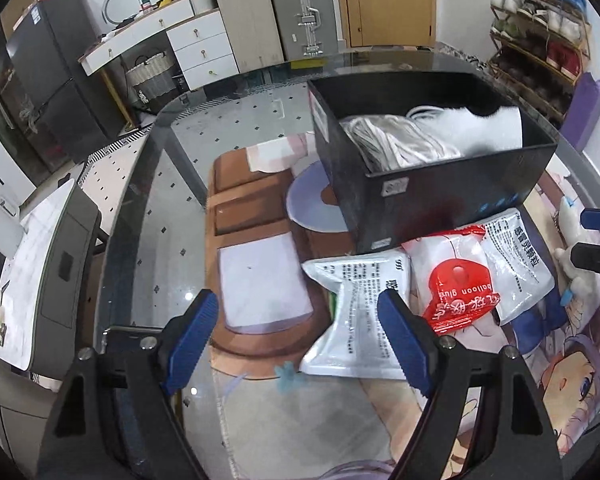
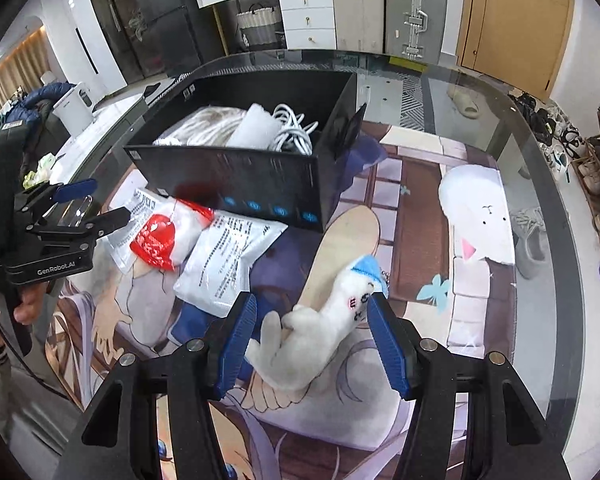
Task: Organize soft objects
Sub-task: 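Move the left gripper toward the white packet beside the box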
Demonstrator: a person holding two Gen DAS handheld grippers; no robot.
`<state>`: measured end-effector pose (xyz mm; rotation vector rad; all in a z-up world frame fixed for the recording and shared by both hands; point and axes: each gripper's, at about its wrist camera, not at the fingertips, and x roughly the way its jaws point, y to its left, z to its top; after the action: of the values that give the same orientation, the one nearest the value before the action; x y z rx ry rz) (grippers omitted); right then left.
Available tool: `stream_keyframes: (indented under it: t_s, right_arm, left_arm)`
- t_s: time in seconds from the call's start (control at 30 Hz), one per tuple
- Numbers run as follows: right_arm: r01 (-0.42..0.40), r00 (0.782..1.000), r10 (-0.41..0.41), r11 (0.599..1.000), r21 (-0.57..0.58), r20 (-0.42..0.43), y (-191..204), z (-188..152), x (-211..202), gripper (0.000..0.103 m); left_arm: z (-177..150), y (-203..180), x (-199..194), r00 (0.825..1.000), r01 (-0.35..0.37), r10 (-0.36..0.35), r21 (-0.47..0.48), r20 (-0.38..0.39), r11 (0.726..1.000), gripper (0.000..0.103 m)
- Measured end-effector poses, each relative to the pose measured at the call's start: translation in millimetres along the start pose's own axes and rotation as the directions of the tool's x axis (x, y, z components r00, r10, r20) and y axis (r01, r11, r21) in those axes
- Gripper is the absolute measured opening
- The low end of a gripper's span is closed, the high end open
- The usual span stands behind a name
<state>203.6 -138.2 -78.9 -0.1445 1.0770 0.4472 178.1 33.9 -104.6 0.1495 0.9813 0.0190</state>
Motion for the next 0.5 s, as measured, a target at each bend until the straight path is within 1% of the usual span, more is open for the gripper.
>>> stream_keyframes:
  t_s: [0.17, 0.23, 0.33, 0.4, 0.5]
  right_arm:
    - [0.000, 1.000, 0.000, 1.000, 0.006, -0.007, -4, 0, 0, 0.059]
    - [-0.003, 1.000, 0.003, 1.000, 0.007, -0.013, -4, -1, 2, 0.059]
    - [-0.012, 1.000, 0.012, 1.000, 0.011, -0.026, -3, -2, 6, 0.059]
    - [-0.018, 0.999, 0.019, 1.000, 0.016, -0.033, -3, -2, 8, 0.059]
    - [-0.019, 0.999, 0.019, 1.000, 0.014, -0.030, -3, -1, 7, 0.059]
  left_arm:
    - [0, -17, 5, 1.000, -0.028, 0.028, 0.051, 0.002, 0.998, 0.082]
    - [0, -20, 8, 0.999, -0.040, 0.040, 0.054, -0.001, 0.998, 0.082]
    - [2, -22, 10, 0.999, -0.031, 0.032, 0.049, -0.004, 0.998, 0.082]
    - [3, -23, 9, 1.000, -0.013, 0.013, 0.042, -0.007, 0.999, 0.082]
    - [2, -27, 7, 1.000, 0.003, -0.002, 0.054, -0.007, 0.999, 0.082]
